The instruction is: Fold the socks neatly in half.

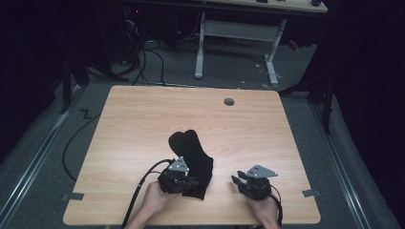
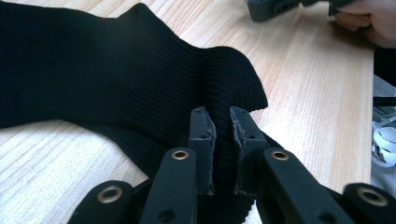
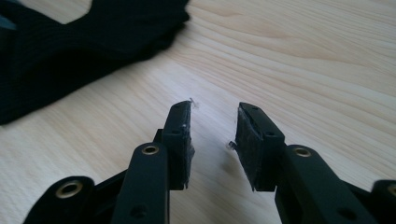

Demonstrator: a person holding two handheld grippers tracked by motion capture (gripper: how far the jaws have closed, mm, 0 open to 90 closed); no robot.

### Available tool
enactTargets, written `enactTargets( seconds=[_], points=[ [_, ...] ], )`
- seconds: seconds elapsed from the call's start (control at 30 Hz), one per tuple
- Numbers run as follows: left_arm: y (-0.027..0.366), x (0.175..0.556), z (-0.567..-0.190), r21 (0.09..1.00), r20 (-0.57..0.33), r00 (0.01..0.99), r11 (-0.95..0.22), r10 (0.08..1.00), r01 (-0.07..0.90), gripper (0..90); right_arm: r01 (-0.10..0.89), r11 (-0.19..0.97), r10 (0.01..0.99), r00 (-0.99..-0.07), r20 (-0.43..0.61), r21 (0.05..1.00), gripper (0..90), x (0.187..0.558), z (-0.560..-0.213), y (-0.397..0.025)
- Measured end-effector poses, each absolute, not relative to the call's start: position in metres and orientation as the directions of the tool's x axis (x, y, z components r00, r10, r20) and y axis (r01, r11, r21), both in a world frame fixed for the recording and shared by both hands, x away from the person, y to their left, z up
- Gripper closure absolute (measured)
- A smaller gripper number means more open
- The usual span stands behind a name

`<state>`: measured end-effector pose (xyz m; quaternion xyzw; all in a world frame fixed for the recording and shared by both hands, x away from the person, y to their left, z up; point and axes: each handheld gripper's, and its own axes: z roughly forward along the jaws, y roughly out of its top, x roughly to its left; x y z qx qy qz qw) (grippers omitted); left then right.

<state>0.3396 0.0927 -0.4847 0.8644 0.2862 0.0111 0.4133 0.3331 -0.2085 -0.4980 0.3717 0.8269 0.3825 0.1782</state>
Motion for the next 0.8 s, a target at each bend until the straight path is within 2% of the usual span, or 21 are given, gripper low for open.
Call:
enactTargets(
  seconds=[0.4,0.63,0.8],
  points=[
    [0.096,0.34,-0.484,0.715,-0.24,0.833,-0.49,0.499,0.499,79.5,0.482,0.443,0.711,-0.703,0.032,0.756,57.3,0.338,-0.498,-0.177],
    [0.096,0.337,-0.489,0.7,-0.246,0.833,-0.503,0.496,0.506,78.0,0.466,0.461,0.697,-0.717,0.017,0.756,54.5,0.34,-0.499,-0.165],
    [0.098,0.337,-0.487,0.699,-0.246,0.824,-0.496,0.51,0.515,71.0,0.458,0.473,0.686,-0.728,0.012,0.753,54.6,0.34,-0.5,-0.157]
  ],
)
